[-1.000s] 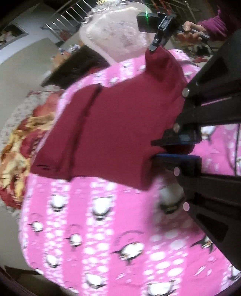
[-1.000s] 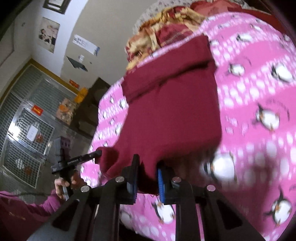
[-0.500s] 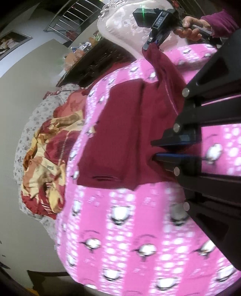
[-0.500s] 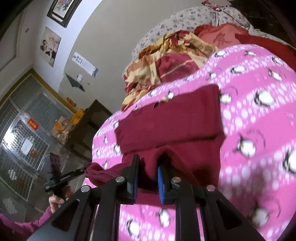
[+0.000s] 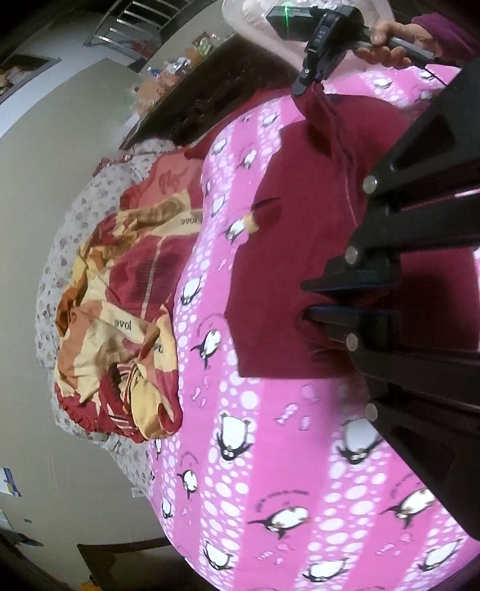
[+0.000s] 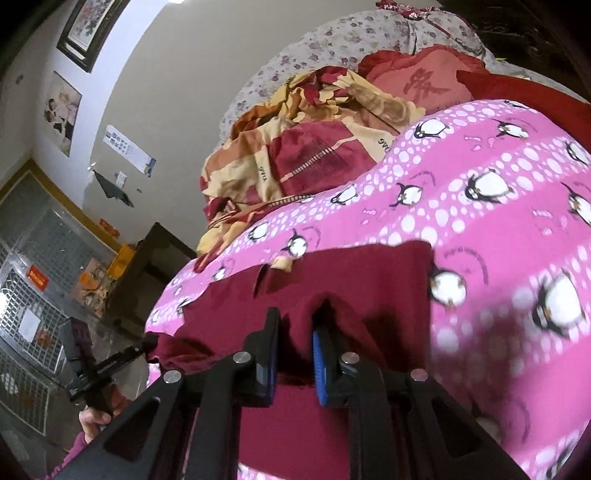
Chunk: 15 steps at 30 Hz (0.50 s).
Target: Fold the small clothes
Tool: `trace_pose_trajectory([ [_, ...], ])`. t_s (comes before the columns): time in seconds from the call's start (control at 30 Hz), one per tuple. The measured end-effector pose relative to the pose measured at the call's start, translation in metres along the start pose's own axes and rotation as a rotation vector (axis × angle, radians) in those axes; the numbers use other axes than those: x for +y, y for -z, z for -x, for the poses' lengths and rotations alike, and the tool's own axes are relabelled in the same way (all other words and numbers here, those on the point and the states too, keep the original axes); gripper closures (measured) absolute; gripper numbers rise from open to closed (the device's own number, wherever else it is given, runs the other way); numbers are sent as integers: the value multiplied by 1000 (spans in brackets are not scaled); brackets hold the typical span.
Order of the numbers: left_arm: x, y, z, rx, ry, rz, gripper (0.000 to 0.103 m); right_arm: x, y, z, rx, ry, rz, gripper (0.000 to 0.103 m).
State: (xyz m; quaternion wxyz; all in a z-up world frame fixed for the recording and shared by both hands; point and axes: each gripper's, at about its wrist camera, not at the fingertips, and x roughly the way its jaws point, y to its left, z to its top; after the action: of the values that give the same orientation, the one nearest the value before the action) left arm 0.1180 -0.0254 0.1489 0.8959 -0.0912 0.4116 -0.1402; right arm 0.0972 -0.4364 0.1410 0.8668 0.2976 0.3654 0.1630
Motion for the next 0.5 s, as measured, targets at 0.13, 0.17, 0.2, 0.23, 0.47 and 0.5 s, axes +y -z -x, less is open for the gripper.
trace_pose_trajectory([
  [0.13, 7, -9, -22, 13, -10, 28, 96, -9, -11, -21, 6, 32, -6, 86],
  [0.17, 8, -11, -28, 13, -14, 23, 96, -12, -14, -26, 6, 34, -10, 86],
  [0.2, 8, -13, -32, 12, -19, 18, 96, -14, -16, -29, 5, 35, -15, 86],
  [0.23, 8, -14, -35, 11, -24, 11, 96, -17, -17, -32, 4, 34, -23, 86],
  [0.47, 7, -21, -52, 13, -21, 8, 93, -32, -21, -50, 30, 47, -69, 85],
  [0.5, 10, -22, -54, 22, 1, 36, 92, -33, -22, -50, 34, 47, -75, 84],
])
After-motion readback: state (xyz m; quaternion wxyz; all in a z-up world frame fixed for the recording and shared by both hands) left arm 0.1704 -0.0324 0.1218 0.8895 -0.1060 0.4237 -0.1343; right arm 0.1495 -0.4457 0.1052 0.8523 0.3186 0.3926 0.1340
